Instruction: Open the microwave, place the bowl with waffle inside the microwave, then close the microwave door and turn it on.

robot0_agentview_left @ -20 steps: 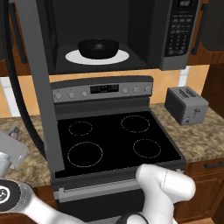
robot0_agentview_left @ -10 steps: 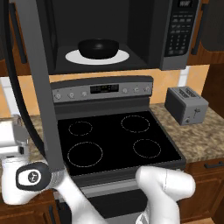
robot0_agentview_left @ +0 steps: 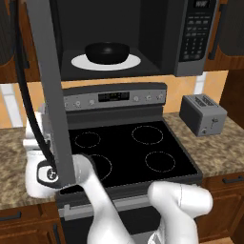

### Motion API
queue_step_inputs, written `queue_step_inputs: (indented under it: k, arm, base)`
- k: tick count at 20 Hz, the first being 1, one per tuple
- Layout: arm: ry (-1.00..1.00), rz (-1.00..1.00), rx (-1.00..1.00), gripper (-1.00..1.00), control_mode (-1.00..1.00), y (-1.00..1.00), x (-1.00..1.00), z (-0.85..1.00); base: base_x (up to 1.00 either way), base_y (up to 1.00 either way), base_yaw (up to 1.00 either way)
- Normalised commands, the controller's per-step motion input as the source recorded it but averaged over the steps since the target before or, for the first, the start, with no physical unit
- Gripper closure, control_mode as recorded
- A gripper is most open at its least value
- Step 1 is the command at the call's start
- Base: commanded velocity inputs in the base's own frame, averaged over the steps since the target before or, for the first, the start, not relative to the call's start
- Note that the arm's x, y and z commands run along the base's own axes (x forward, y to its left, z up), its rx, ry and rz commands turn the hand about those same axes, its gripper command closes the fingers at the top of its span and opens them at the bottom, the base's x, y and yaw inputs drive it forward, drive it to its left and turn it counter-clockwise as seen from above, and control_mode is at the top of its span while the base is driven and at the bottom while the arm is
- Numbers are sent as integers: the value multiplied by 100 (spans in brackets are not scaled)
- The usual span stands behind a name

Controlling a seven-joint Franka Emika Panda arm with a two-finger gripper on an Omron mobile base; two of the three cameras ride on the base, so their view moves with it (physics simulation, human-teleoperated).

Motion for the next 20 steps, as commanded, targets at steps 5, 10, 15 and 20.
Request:
queue_step_inputs:
  k: [5,10,15,20]
  arm:
    - [-1,-25,13,100,-100,-65,-14,61]
    - [-6,-7,9,100,-100,-62,-27,72]
    - [0,0,6,100,-100,-68,-37,52]
    - [0,0,7,100,-100,-80,-14,30]
  base:
    - [0,0,0]
    - [0,0,0]
    - [0,0,0]
    - [0,0,0]
